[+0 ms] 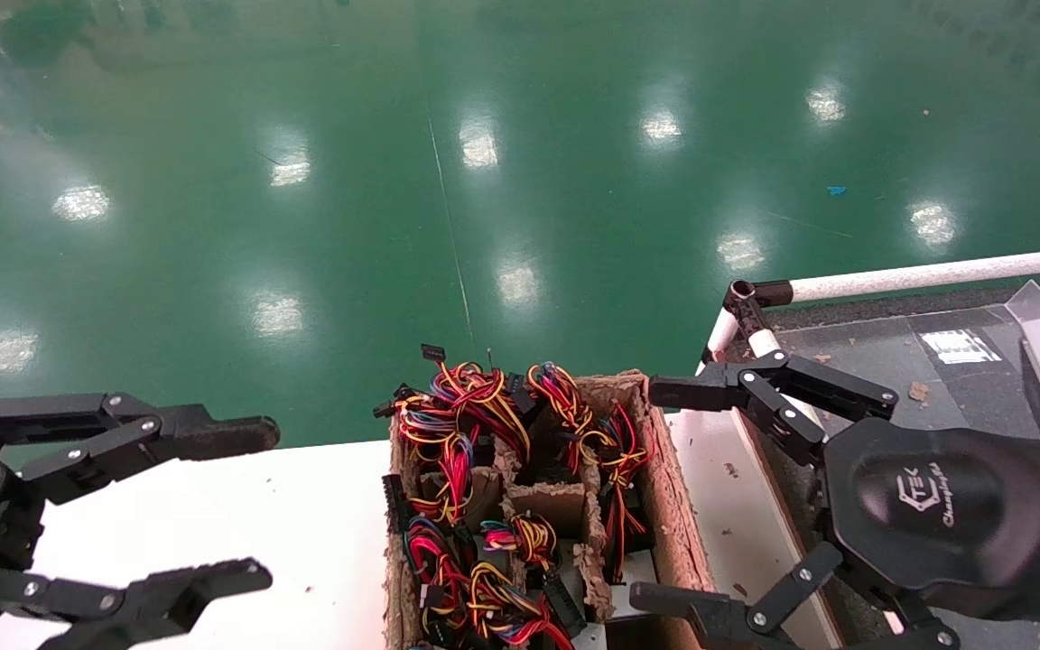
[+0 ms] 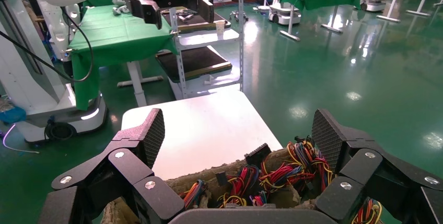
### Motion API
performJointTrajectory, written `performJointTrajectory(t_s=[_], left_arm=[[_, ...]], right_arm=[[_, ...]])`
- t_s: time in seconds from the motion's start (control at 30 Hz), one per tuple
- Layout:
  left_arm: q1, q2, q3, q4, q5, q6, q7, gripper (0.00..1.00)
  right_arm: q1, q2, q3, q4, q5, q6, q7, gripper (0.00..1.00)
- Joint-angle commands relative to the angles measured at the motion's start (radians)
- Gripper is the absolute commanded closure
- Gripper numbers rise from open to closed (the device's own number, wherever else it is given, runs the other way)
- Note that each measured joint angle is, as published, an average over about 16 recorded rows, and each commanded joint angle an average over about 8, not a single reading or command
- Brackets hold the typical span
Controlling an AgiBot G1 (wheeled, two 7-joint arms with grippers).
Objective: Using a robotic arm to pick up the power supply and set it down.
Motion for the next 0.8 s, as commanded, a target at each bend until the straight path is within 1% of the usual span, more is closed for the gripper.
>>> performJointTrajectory(t_s=[0.03,0.53,0.57,0.8], left_arm=[[0.0,0.0,0.0,0.0,0.0,0.0,0.0,1.0],[0.0,0.0,0.0,0.0,0.0,0.0,0.0,1.0],[0.0,0.0,0.0,0.0,0.0,0.0,0.0,0.98],[0.0,0.0,0.0,0.0,0.0,0.0,0.0,0.12]], right_arm=[[0.0,0.0,0.0,0.0,0.0,0.0,0.0,0.0],[0.0,0.0,0.0,0.0,0.0,0.0,0.0,0.0],[0.0,0.0,0.0,0.0,0.0,0.0,0.0,0.0],[0.0,0.0,0.0,0.0,0.0,0.0,0.0,0.0]])
